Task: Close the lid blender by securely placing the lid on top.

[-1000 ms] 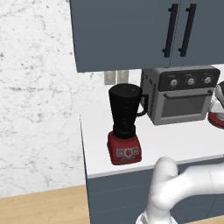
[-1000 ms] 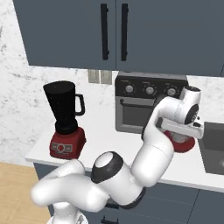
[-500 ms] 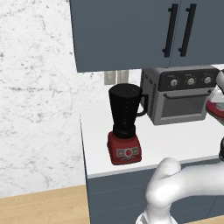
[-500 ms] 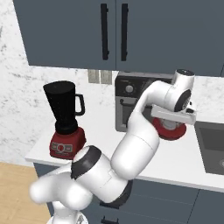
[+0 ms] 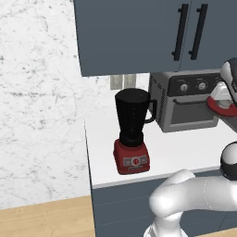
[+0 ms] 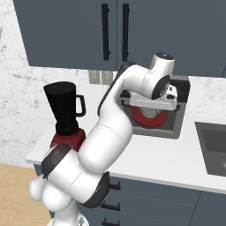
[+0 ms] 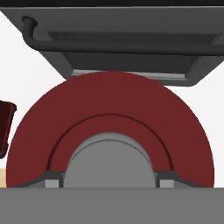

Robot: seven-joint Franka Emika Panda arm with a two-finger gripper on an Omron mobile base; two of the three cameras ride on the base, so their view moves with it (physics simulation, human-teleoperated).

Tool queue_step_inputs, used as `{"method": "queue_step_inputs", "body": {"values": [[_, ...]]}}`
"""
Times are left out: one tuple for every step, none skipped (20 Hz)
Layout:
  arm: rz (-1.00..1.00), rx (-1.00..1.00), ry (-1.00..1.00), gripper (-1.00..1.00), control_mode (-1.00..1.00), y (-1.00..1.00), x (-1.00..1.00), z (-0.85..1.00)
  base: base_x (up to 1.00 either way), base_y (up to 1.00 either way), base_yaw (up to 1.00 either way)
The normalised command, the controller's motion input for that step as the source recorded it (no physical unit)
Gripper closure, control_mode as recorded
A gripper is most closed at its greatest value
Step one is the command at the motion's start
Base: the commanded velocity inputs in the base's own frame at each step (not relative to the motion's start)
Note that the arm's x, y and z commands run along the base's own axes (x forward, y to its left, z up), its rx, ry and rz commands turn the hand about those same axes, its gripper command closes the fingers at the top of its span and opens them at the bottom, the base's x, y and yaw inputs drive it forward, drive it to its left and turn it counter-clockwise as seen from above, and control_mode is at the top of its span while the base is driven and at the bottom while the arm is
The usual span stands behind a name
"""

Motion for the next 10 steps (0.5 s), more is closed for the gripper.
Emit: {"method": "queue_step_inputs", "body": {"values": [[0.17,0.0,-0.04,1.0,-1.0,0.94,-0.16,0.58,0.0,0.0,0.0],[0.17,0.0,-0.03,1.0,-1.0,0.95,-0.14,0.56,0.0,0.0,0.0],[0.17,-0.01,-0.03,1.0,-1.0,0.97,-0.14,0.53,0.0,0.0,0.0],[0.18,-0.01,-0.03,1.0,-1.0,0.99,-0.16,0.52,0.0,0.0,0.0],[0.18,-0.01,-0.02,1.0,-1.0,0.99,-0.11,0.51,0.0,0.0,0.0],[0.17,-0.01,-0.01,1.0,-1.0,0.99,-0.09,0.52,0.0,0.0,0.0],[0.17,-0.01,-0.01,1.0,-1.0,0.99,-0.09,0.49,0.0,0.0,0.0],[0.17,-0.02,-0.01,1.0,-1.0,1.0,-0.09,0.46,0.0,0.0,0.0],[0.17,-0.03,0.0,1.0,-1.0,0.99,-0.06,0.43,0.0,0.0,0.0],[0.17,-0.03,-0.01,1.0,-1.0,0.99,-0.06,0.4,0.0,0.0,0.0]]}}
